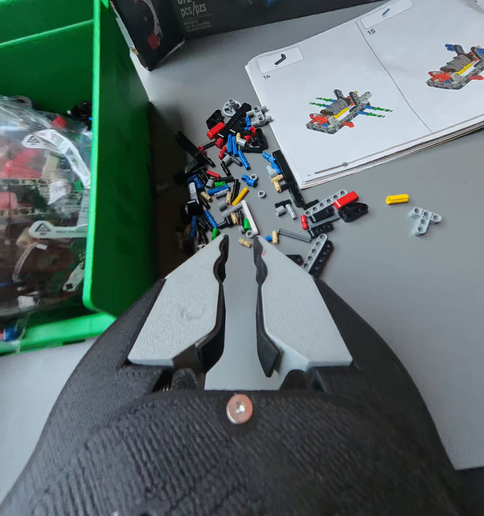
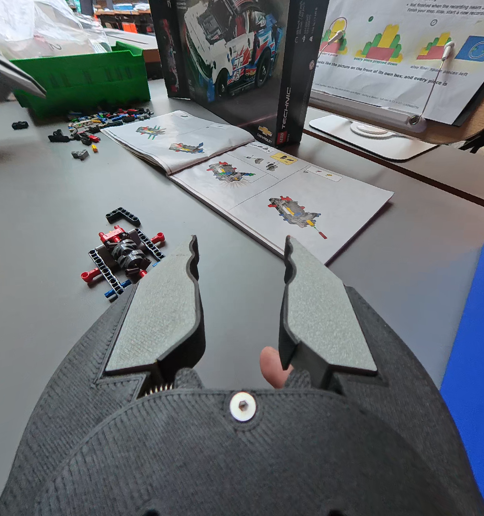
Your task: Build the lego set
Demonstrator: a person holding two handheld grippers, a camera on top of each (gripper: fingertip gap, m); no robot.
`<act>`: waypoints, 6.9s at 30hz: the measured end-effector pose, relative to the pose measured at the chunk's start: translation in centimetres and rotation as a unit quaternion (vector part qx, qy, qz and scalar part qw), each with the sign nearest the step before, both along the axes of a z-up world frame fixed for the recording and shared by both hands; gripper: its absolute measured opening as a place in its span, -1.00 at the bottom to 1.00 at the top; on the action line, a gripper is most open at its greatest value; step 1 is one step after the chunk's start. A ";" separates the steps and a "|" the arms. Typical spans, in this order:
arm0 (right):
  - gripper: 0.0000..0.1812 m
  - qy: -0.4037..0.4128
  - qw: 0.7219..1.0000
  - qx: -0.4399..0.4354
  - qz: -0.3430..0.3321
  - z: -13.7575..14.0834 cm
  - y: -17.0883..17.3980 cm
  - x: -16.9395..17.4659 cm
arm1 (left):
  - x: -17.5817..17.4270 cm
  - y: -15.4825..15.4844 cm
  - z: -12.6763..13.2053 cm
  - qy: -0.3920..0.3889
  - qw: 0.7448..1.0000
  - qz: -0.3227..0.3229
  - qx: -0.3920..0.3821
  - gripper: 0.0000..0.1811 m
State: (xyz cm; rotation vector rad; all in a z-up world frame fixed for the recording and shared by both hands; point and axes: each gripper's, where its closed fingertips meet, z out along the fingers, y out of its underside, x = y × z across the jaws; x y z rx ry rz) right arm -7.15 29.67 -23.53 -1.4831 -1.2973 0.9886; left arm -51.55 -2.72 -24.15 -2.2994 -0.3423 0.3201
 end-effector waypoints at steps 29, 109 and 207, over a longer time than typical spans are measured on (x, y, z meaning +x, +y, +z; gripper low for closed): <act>-0.38 0.015 1.000 0.011 0.025 1.0 -1.7 -0.2 | -6.3 3.0 -5.2 -0.057 0.979 0.086 -0.179 -0.93; -0.70 -0.386 0.848 0.226 0.286 -6.8 -15.2 -9.7 | 26.1 13.7 -2.8 -0.033 0.893 -0.438 0.096 -1.00; -0.77 -0.012 0.973 -0.017 0.229 3.8 -17.1 -1.3 | 42.7 13.5 3.9 -0.171 0.716 -0.615 0.282 -0.94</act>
